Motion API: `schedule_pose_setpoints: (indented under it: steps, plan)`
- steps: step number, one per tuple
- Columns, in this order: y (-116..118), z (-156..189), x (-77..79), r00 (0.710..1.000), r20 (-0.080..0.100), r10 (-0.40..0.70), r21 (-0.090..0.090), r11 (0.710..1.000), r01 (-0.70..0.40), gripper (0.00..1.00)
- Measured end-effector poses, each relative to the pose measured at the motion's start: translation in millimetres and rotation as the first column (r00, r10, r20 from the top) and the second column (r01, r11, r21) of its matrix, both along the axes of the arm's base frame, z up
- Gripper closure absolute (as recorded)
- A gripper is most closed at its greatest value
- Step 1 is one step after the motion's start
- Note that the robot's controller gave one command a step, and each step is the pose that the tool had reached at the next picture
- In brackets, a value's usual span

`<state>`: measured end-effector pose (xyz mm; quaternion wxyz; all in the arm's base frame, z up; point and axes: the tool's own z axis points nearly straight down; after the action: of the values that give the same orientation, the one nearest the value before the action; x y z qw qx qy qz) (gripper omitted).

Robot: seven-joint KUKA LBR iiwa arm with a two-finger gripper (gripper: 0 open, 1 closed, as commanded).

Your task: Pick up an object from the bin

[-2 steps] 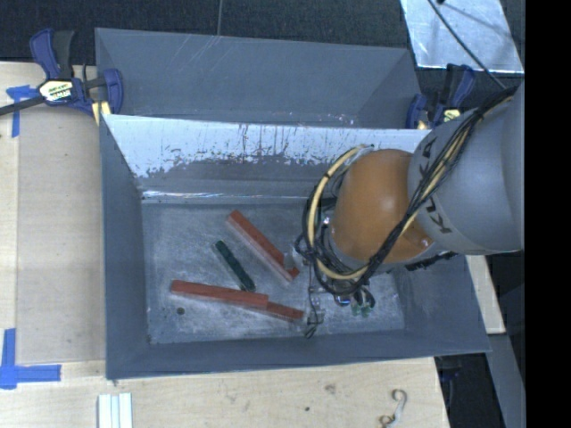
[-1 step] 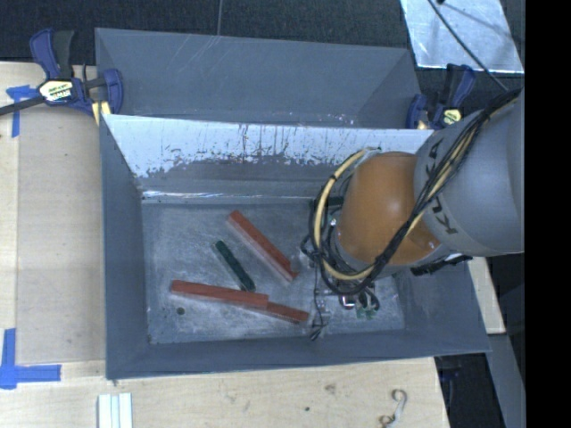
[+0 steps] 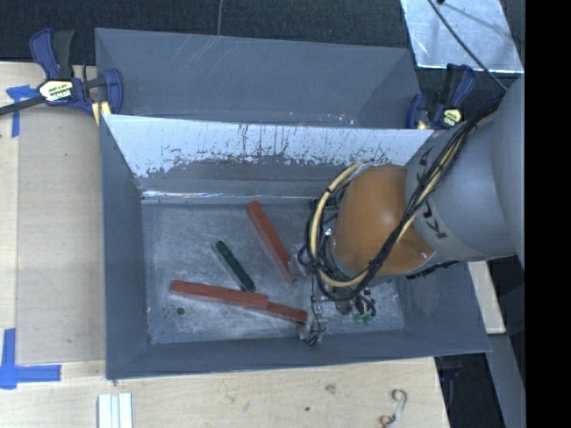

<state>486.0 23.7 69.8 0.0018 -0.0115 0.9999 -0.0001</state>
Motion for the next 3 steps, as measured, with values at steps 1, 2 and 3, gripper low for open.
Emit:
schedule_pose_setpoints:
  steps: [1, 2, 3]
  plan:
    - [-0.1, 0.5, 1.0, 1.0, 0.001, 0.001, 0.0, 1.0, -0.001, 0.0]
    - [0.0, 1.9, 3.1, 1.0, 0.007, 0.002, 0.0, 1.0, -0.002, 1.0]
    - [-0.4, 42.0, 5.0, 1.0, 0.003, 0.004, 0.0, 1.0, -0.004, 1.0]
